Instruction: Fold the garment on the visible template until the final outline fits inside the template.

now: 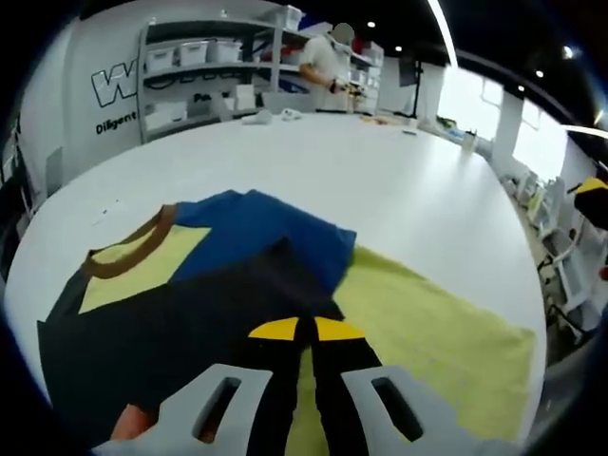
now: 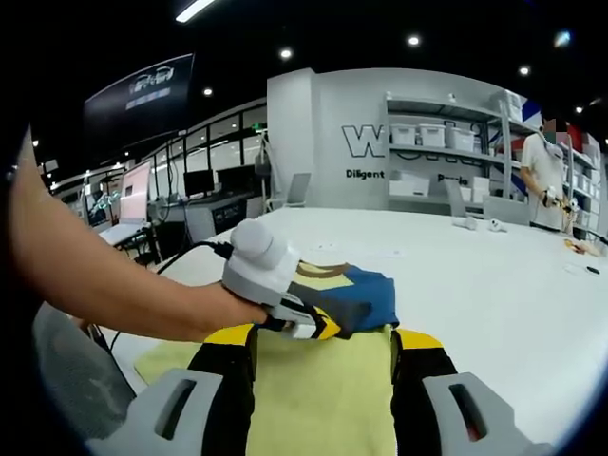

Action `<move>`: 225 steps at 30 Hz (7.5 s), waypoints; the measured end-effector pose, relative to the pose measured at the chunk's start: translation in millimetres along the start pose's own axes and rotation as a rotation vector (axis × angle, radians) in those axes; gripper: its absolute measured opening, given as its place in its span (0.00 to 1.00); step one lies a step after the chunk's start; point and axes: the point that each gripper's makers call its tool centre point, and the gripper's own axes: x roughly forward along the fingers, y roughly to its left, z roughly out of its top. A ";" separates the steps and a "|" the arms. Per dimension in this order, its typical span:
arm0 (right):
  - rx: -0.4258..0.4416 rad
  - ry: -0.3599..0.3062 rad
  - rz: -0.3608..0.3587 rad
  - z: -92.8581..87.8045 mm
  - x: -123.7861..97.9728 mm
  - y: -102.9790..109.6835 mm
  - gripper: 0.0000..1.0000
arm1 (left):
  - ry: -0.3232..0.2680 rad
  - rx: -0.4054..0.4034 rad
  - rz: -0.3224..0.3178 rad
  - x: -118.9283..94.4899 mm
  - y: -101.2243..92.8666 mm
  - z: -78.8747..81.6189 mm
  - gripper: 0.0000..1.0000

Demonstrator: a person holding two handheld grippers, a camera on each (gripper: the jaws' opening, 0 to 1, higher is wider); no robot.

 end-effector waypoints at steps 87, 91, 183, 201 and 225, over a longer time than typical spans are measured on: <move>-0.096 0.020 0.123 -2.0 2.1 29.8 0.58 | -0.273 -0.180 0.170 -253.6 23.7 -31.1 0.60; -0.104 0.019 0.115 0.6 -1.7 25.0 0.58 | -0.247 -0.178 0.177 -265.5 21.8 -44.6 0.59; -0.193 0.570 0.224 -161.4 -54.7 -16.6 0.20 | 0.509 -0.131 0.151 -277.8 30.0 -214.3 0.09; -0.271 0.550 0.252 -163.3 -47.8 -12.2 0.05 | 0.502 -0.115 0.131 -272.2 30.6 -210.8 0.07; -0.178 0.504 0.244 -125.7 -59.5 -12.2 0.00 | 0.361 -0.266 0.119 -282.5 32.5 -184.1 0.00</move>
